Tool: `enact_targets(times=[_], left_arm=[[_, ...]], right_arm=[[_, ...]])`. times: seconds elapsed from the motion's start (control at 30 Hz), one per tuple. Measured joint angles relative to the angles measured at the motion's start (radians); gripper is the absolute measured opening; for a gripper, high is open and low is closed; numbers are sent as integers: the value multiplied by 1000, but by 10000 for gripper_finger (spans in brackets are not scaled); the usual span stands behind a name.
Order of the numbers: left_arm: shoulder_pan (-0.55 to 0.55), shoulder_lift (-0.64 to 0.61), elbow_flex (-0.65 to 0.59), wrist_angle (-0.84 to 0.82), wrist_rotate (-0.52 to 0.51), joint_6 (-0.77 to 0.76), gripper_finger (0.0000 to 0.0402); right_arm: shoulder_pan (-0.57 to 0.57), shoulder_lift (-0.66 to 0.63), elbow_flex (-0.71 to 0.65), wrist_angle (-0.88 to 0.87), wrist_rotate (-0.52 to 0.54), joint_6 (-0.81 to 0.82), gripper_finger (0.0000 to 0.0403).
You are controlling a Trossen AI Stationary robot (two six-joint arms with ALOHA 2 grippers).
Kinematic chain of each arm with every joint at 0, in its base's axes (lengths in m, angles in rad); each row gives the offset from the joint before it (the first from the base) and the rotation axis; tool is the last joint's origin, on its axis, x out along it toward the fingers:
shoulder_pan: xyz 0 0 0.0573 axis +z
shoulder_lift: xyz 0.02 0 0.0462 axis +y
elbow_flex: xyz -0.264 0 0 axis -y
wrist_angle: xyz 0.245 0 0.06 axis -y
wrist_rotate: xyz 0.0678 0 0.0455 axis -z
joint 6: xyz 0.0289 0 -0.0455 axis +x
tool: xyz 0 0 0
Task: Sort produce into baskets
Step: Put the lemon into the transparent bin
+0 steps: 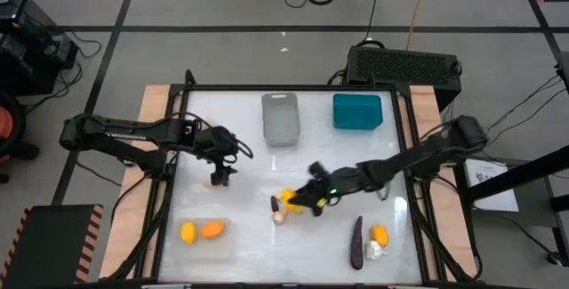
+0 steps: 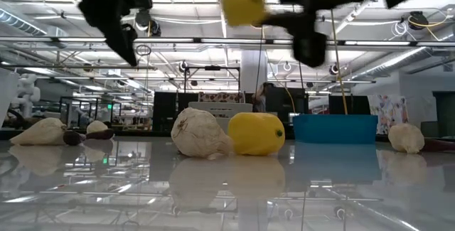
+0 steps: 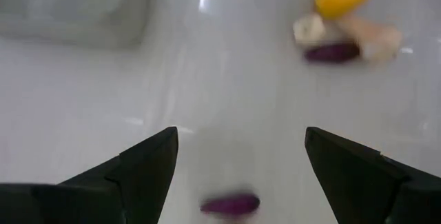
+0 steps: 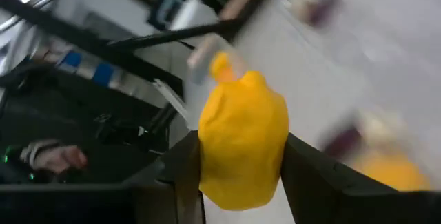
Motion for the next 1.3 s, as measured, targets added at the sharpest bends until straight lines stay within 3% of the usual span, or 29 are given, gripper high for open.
enact_targets(times=[0.17, 0.27, 0.37, 0.5, 0.67, 1.07, 1.3], left_arm=[[-18, -42, -37, -80, -15, -3, 325], [-17, -56, -37, -145, -95, -28, 325], [-15, -67, -37, -182, -179, -53, 325], [-15, -71, -37, -231, -231, -77, 325], [-15, -72, -37, -245, -276, -85, 325], [-15, -72, -37, -241, -317, -107, 325], [-15, -70, -37, -235, -333, -107, 325]], right_arm=[[-16, 240, 285, 21, -34, -345, 171], [-28, 374, 467, 12, -52, -593, 172], [-66, 487, 618, -1, -240, -738, 173], [-118, 628, 802, 7, -487, -735, 173], [-132, 792, 976, -1, -685, -688, 173], [-168, 1032, 1287, 2, -758, -765, 178], [-170, 1083, 1338, 7, -786, -723, 228]])
